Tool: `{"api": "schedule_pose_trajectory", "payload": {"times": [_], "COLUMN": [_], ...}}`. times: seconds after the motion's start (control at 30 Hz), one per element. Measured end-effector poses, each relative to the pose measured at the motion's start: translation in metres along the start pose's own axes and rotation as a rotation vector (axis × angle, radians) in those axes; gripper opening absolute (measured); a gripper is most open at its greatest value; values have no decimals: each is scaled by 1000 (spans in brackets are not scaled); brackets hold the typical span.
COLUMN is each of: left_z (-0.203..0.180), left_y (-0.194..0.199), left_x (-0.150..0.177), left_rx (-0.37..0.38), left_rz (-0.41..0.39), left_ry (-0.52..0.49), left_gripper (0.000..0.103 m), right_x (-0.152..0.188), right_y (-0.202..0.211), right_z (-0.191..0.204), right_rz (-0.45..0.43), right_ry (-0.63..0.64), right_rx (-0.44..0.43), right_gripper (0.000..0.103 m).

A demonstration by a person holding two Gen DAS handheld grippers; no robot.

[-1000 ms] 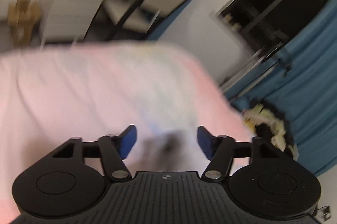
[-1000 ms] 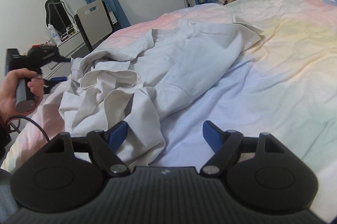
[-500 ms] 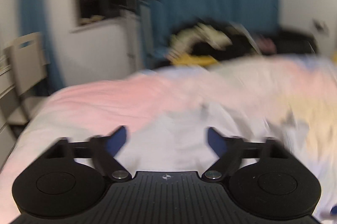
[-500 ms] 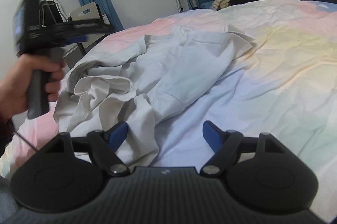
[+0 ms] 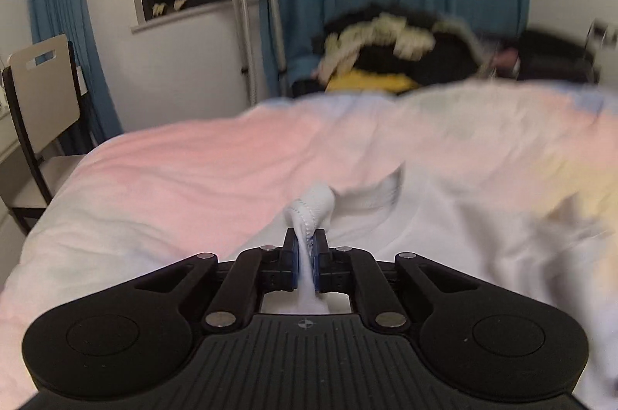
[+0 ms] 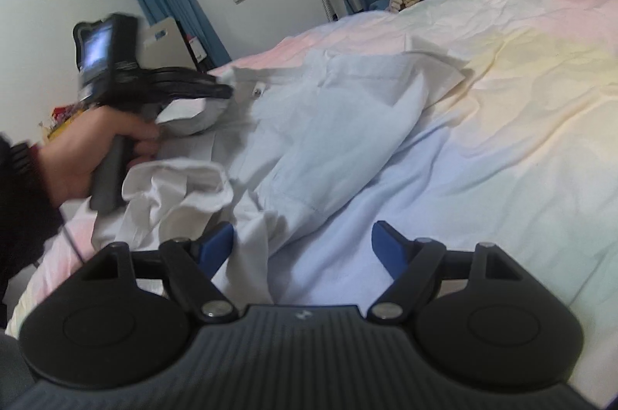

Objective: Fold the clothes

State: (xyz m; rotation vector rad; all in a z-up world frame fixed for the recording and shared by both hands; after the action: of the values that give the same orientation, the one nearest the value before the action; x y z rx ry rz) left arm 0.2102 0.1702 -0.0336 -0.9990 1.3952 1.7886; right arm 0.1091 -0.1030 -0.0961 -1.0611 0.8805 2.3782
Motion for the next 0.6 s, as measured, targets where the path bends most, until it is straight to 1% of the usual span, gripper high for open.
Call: {"api": "schedule_pose_trajectory", "payload": {"times": [0.17,0.27,0.3,0.43,0.5,0.57,0.6], "left_z": [3,5,6,15,17,15,14], "left_y": [110,176,191,234,242,242,242], "left_x": [18,30,37,73,91,101,106], "left_rx": [120,189,205,257,281,281,280], "left_rz": [-91,-143,-158,-203,-205,-198,-194], "left_ry": [85,133,148,209,240,251,256], "left_gripper": [8,8,8,8,8,8,8], "right_x": [-16,-23,-25,-25,-22,-18,-15], "right_y": [19,33,37,53,55,52,48], "right_z": [1,9,13,31,38,41,42], "right_rz": [-91,-129,-139,-160,-159,-137,-120], "right_ry": [11,62,83,171,198,225,241], "right_rx": [15,34,38,28,27,36,41], "right_gripper": [79,79,79,79,79,79,77]}}
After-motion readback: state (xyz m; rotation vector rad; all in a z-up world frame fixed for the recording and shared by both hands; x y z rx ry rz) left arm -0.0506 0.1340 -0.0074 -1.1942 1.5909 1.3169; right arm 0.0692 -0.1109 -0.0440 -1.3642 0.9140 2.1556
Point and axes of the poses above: each gripper's, at about its wrist camera, not at the fingertips, and y roughly against the way its jaws point, z to its left, x to its underside, the point moved 2 cm from there along -y, roughly the way its jaws point, and after that the axes turned 11 degrees about -x, right-handed, at the moved point
